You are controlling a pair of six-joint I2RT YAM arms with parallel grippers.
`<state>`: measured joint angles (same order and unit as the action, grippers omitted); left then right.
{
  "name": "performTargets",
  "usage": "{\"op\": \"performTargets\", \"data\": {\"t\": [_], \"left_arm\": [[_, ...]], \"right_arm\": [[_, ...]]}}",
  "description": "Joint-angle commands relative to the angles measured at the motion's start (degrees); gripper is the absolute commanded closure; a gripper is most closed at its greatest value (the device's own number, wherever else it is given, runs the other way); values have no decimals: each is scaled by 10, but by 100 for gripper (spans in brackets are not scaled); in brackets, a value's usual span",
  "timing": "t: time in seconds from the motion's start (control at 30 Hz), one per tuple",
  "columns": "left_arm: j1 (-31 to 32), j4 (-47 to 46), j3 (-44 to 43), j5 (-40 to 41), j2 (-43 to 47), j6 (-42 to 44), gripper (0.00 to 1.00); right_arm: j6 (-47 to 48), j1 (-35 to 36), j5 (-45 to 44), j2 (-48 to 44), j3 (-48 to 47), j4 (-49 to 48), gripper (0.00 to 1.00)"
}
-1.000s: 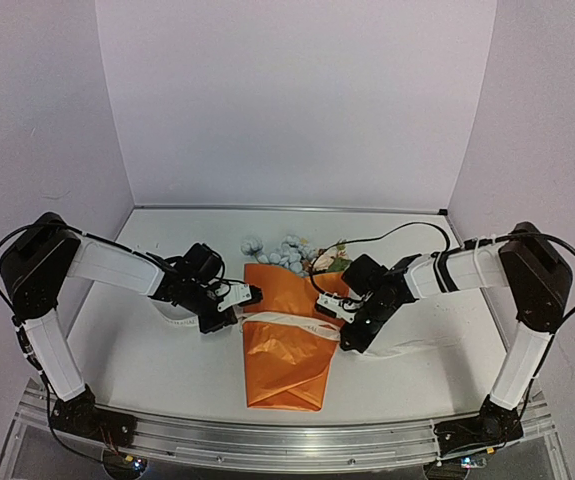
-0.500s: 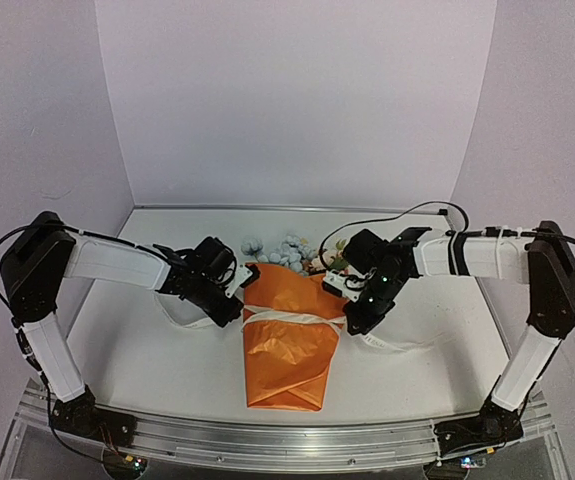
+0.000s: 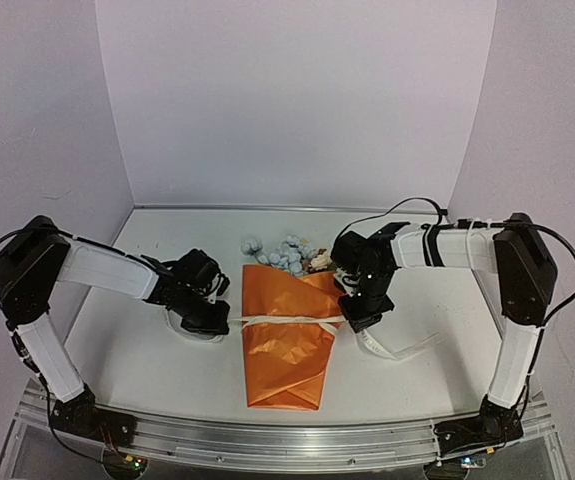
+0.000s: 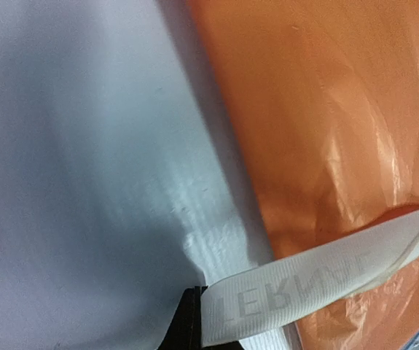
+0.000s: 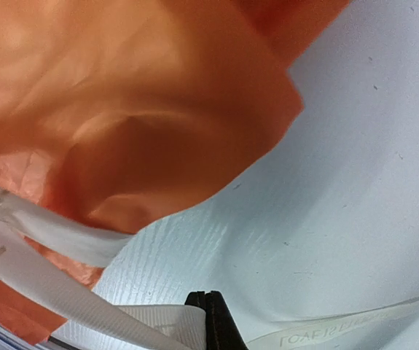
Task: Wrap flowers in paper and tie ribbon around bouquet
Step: Tie the ribbon around the folded bouquet.
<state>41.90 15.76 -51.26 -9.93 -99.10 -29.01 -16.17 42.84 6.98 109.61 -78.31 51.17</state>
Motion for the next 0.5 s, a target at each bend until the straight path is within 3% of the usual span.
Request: {"op": "performTargets", "data": {"t": [0.0,0.2,0.47], "left_arm": [[-128,-47,85,-72,125,-157,100],[-371,-56,175,-146,230,-228,100],[-526,-39,204,-149,241,-217,100]], "right_arm": [[-149,-71,-20,-29,57,-9,100],[-291,-159,4,-114,214,-148,100],[-335,-245,-12,-228,345,-201,100]]}}
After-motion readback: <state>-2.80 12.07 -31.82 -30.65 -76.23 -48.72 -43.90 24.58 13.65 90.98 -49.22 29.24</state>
